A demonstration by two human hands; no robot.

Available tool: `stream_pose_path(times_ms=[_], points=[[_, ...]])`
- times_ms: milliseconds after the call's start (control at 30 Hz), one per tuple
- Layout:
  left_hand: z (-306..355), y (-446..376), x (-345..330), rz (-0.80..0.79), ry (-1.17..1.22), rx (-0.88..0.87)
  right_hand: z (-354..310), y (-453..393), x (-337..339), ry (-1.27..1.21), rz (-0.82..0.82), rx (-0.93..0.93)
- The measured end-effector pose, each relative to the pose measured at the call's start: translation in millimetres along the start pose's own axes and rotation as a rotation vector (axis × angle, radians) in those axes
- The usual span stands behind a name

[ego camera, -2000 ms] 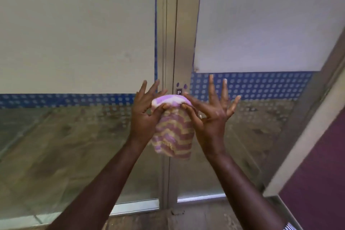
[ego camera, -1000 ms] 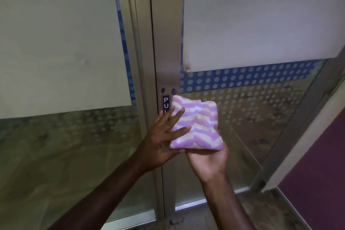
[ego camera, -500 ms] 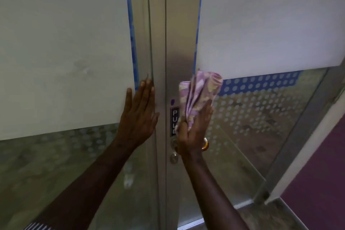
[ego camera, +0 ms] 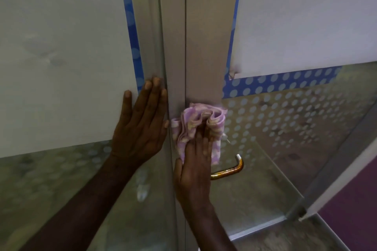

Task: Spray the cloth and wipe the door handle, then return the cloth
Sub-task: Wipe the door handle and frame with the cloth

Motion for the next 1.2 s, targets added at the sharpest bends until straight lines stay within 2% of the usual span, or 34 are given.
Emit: stream_pose_path(times_ms=[100,200,267,433,500,600,700,800,900,967,1100,1200], points=[[0.4,-0.3,3.1,0.001,0.002,-0.001,-8.0,-4.5,11.1,-0.048,0.026,-0.106],[1.2,-0.6,3.4,0.006,0.014,0.003,-25.8,-81.1,20.8,-0.135,0.197,-0.067],[1.0,-1.3,3.8,0.012,0.023,0.009,-36.5,-94.8,19.4,-0.119,0.230,-0.041],[2.5,-1.2,5.6,0.017,0.018,-0.011,-20.0,-9.9,10.6,-0.031,0.041,-0.198],[1.9,-2.0,5.9,0.013,0.026,-0.006,-14.1,-40.0,12.0,-0.053,0.113,-0.241],[1.4,-1.5,5.9,0.019,0.038,0.003,-29.9,-86.0,15.2,-0.074,0.248,-0.189],[2.7,-2.7,6.1,0.024,0.035,-0.009,-36.2,-41.8,7.7,-0.105,0.147,-0.155],[3.2,-2.9,6.4,0.025,0.044,-0.008,-12.4,-13.3,11.6,-0.040,0.039,-0.207],[2.5,-2.4,6.0,0.021,0.048,0.000,0.5,-65.7,22.2,-0.037,0.183,-0.296],[1.9,-1.6,5.4,0.021,0.041,0.006,-6.0,-90.0,23.0,-0.128,0.239,-0.266],[0.3,-1.5,3.4,0.008,0.031,0.010,-13.6,-33.7,18.0,-0.177,0.082,-0.122],[0.8,-0.3,2.2,-0.001,0.010,0.003,9.2,-21.8,24.8,-0.092,0.091,-0.203]])
Point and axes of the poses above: each hand's wrist, its own y-axis away from the middle knuckle, its own x-axis out of the back of the hand, z = x × y, the point moved 6 cm from there along -y, towards the middle knuckle, and after that the axes turned 12 degrees about z, right-handed, at the moved point
